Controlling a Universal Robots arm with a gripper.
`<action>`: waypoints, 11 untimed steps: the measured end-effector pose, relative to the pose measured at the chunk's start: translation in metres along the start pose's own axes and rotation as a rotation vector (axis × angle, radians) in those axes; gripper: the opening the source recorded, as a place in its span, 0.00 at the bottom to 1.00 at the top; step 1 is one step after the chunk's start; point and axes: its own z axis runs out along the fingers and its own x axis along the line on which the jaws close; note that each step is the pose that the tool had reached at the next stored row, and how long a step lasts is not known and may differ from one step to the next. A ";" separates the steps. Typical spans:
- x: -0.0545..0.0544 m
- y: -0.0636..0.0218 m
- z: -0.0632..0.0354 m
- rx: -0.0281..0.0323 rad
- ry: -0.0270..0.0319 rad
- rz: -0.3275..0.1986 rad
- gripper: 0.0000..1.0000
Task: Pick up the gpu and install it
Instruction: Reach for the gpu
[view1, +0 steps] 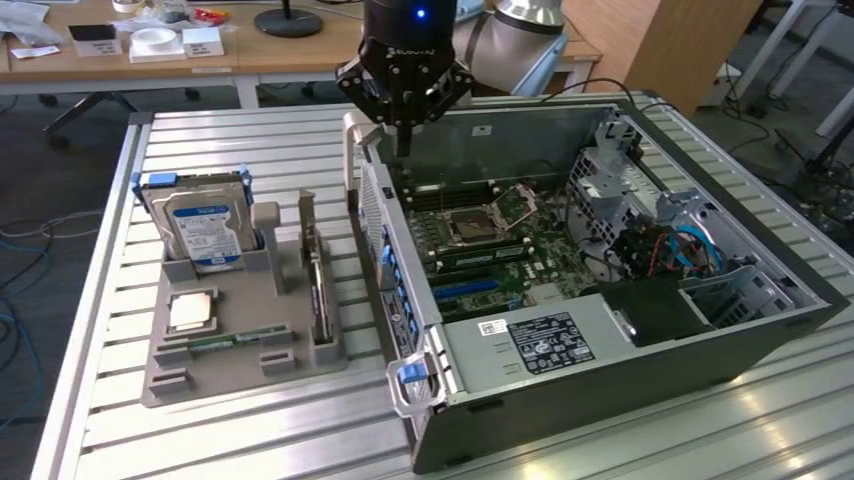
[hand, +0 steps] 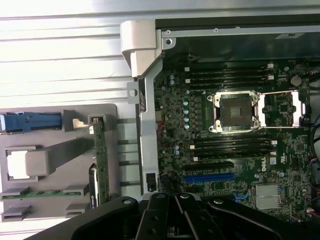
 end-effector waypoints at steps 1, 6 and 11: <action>0.001 -0.0001 0.0000 0.0000 0.0000 0.000 0.10; 0.008 -0.0006 0.0001 0.0001 0.0000 0.001 0.10; 0.018 -0.0014 0.0002 0.0001 -0.0001 0.002 0.10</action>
